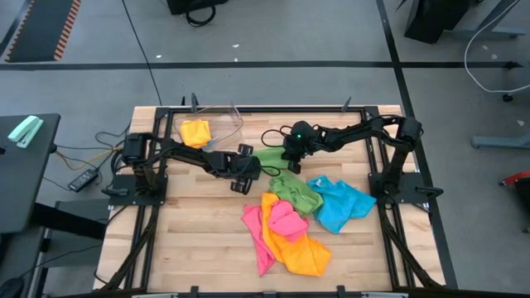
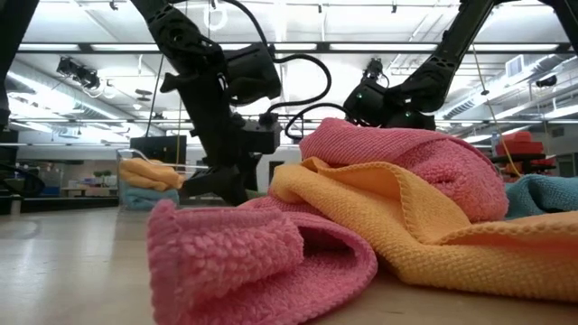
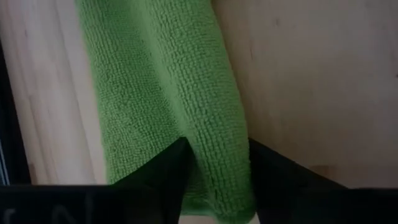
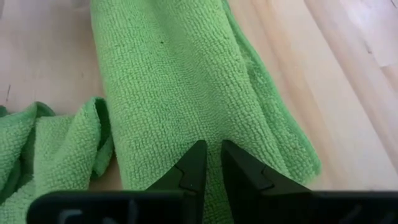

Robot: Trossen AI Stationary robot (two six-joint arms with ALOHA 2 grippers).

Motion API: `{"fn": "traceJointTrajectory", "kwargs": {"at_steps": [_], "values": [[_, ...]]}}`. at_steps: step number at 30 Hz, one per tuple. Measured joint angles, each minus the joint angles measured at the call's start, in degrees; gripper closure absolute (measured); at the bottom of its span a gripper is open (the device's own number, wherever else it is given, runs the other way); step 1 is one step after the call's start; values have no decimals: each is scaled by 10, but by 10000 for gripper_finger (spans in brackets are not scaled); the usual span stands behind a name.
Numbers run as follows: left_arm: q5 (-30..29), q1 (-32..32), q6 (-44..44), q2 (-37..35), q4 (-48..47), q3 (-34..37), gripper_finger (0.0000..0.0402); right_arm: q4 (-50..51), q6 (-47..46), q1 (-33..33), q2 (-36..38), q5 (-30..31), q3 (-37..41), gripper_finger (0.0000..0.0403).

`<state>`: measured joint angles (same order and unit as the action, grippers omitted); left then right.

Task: Fold microfiber towels
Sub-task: Fold the left green microfiber towel

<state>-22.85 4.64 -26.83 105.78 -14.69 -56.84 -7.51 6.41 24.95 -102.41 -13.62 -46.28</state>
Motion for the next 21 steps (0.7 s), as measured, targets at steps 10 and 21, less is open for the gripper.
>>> {"fn": "traceJointTrajectory", "kwargs": {"at_steps": [10,21], "values": [[-1,-1,5,-2,-2,1,363,89,0,0,33,12,-50,343],[0,-10,13,-4,-8,1,355,57,-12,-56,56,6,-83,343]]}}
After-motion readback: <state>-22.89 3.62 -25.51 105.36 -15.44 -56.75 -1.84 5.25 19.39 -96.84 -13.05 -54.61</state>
